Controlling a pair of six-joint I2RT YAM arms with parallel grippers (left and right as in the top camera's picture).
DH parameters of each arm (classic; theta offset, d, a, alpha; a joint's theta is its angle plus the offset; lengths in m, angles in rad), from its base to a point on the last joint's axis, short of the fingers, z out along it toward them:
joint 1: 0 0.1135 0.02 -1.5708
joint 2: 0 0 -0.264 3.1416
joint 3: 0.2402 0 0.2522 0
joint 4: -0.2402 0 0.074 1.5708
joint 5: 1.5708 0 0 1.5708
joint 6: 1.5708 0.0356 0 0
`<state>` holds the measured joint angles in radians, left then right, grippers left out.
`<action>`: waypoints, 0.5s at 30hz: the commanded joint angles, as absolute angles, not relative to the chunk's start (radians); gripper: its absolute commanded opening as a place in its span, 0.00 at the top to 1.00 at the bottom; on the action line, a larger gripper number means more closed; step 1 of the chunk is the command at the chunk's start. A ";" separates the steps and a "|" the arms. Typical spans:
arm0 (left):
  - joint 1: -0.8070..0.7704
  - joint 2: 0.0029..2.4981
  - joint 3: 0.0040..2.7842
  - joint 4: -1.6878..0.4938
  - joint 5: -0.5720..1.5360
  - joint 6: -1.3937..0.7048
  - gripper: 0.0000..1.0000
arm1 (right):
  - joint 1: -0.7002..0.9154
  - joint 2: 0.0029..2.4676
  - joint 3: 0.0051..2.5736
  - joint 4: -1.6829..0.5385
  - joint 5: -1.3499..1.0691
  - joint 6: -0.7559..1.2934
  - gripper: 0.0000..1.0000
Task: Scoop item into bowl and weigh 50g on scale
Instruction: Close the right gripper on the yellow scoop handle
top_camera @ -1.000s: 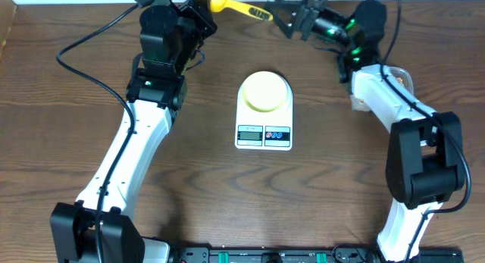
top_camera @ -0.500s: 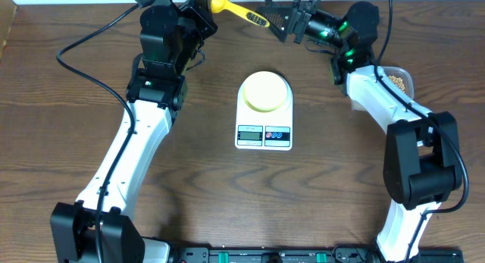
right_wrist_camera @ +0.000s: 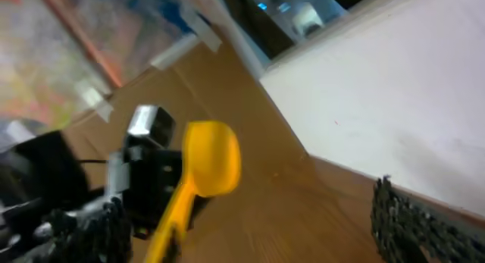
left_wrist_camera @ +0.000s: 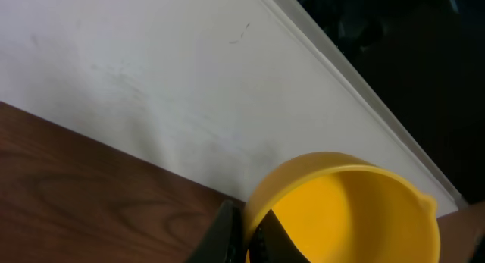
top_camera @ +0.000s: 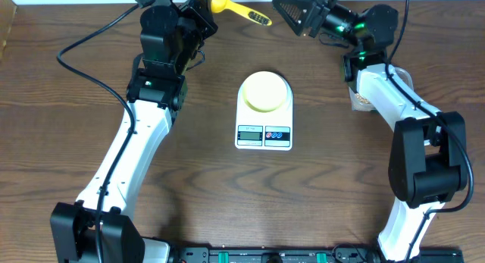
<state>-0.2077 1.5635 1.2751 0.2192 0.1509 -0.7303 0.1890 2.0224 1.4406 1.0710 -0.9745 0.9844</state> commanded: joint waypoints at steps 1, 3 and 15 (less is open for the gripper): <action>-0.208 1.571 1.293 0.235 0.145 -0.732 0.92 | 0.192 2.014 1.459 1.095 -1.027 1.052 0.01; -0.208 1.571 1.293 0.244 0.145 -0.736 0.92 | 0.192 2.014 1.459 1.095 -1.052 1.054 0.01; -0.209 1.571 1.293 0.233 0.184 -0.742 0.92 | 0.265 2.014 1.459 1.060 -1.129 0.865 0.02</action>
